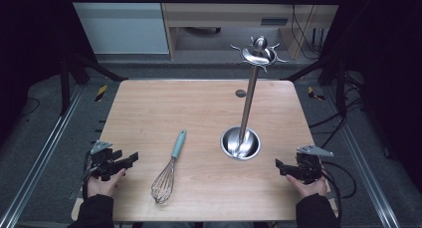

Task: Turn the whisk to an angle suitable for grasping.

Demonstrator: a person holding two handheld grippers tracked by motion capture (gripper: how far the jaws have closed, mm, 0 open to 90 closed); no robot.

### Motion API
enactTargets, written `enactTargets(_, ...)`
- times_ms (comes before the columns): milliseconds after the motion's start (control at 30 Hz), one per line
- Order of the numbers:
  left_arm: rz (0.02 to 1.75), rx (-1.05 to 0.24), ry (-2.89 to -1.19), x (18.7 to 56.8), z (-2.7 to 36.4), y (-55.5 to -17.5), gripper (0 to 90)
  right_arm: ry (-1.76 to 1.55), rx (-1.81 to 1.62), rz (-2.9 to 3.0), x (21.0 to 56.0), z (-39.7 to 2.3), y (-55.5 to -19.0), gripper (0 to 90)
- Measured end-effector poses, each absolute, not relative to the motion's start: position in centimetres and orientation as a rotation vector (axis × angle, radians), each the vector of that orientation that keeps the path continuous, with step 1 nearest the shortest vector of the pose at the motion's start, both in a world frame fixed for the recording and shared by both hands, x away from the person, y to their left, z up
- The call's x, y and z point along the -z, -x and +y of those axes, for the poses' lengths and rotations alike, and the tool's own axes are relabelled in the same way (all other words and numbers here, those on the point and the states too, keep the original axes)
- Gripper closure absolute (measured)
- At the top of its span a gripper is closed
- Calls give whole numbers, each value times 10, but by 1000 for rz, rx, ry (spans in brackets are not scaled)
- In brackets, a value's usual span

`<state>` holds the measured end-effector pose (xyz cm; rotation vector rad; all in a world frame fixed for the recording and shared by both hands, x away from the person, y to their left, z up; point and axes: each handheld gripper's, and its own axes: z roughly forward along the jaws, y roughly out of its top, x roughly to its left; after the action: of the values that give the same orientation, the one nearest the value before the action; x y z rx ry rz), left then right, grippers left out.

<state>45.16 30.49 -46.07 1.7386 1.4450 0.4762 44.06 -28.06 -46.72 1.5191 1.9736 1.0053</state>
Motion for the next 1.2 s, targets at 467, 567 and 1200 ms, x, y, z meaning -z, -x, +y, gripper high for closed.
enactTargets(467, 1369, -473, -1773, 449, 282, -453, 296, -1462, -954, 2002, 464, -269, -439, 186)
enactTargets(567, 1349, -474, -1798, 445, 275, -455, 300, -1460, -935, 2027, 466, -266, -440, 199)
enactTargets(1200, 1256, -474, -1853, 412, 245, -466, 320, -1431, -918, 2034, 464, -261, -440, 229)
